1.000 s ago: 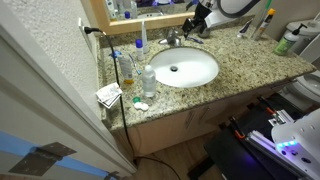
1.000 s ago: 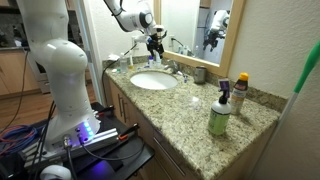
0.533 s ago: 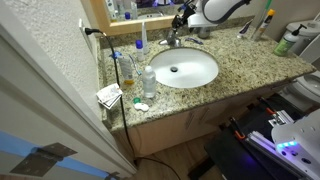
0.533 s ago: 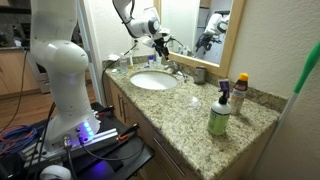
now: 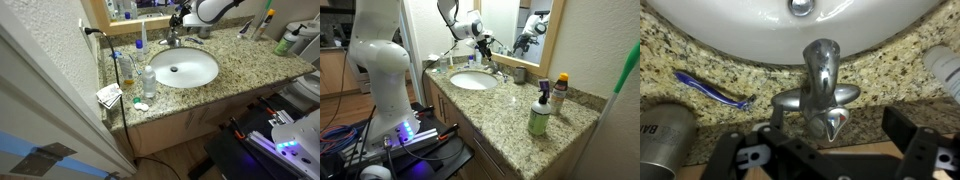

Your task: Push the faucet handle upwards

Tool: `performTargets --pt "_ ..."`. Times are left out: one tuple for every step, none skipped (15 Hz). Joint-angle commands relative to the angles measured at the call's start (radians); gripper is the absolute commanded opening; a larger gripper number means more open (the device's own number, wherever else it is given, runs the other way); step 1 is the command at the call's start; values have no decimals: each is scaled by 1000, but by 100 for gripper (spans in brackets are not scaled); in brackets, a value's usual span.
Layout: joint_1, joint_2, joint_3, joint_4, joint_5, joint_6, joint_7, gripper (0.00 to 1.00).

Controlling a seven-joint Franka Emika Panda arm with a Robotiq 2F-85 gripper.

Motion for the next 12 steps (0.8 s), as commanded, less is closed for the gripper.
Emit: performTargets --pt "46 101 -57 90 -1 43 52 100" --pt "49 120 -60 108 11 51 45 100" --pt "63 145 -77 137 4 55 57 100" --pt "77 165 -96 161 -4 55 72 100" --pt "80 181 -99 184 10 34 68 100" --pt "73 129 -89 120 24 38 38 100" --pt "79 148 -97 140 24 38 42 100" --pt "82 162 -101 156 25 38 44 75" --pt "69 150 -84 146 42 22 18 72" --pt "64 140 -79 136 49 20 2 67" --pt "57 134 -72 132 64 11 -16 58" --pt "60 131 -80 128 67 12 -21 53"
